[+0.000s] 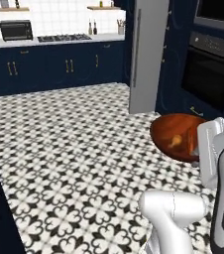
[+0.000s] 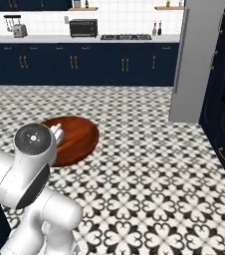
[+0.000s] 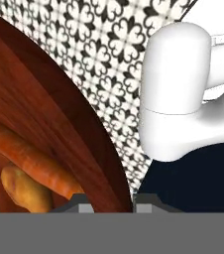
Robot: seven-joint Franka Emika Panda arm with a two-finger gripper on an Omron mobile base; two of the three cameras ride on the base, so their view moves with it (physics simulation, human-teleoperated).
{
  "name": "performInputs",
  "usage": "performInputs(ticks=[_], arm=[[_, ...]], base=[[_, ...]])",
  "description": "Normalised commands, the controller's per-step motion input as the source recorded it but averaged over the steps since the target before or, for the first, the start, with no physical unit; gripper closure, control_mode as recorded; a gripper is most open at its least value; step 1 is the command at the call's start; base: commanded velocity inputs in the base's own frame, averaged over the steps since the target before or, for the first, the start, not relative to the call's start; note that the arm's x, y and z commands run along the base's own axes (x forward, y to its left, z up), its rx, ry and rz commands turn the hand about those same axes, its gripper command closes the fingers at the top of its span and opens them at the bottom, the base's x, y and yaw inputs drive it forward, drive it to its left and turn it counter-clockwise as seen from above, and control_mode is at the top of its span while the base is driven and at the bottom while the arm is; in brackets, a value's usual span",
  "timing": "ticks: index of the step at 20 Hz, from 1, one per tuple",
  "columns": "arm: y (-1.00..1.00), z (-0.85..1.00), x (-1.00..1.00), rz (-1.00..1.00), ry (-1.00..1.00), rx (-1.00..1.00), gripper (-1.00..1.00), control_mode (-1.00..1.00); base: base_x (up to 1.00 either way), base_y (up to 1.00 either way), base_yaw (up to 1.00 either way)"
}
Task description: Pick the chicken drumstick and carrot from their plates and place them in the bowl. Then put the bowl in the fridge.
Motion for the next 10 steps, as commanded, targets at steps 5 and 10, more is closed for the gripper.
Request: performInputs(ticks=[5,10], arm=[[0.0,0.0,0.0,0.0,0.0,0.0,1.0,1.0],[0.0,0.0,0.0,0.0,0.0,0.0,1.0,1.0]], base=[[1.0,0.01,0.14],[1.0,0.08,0.24]])
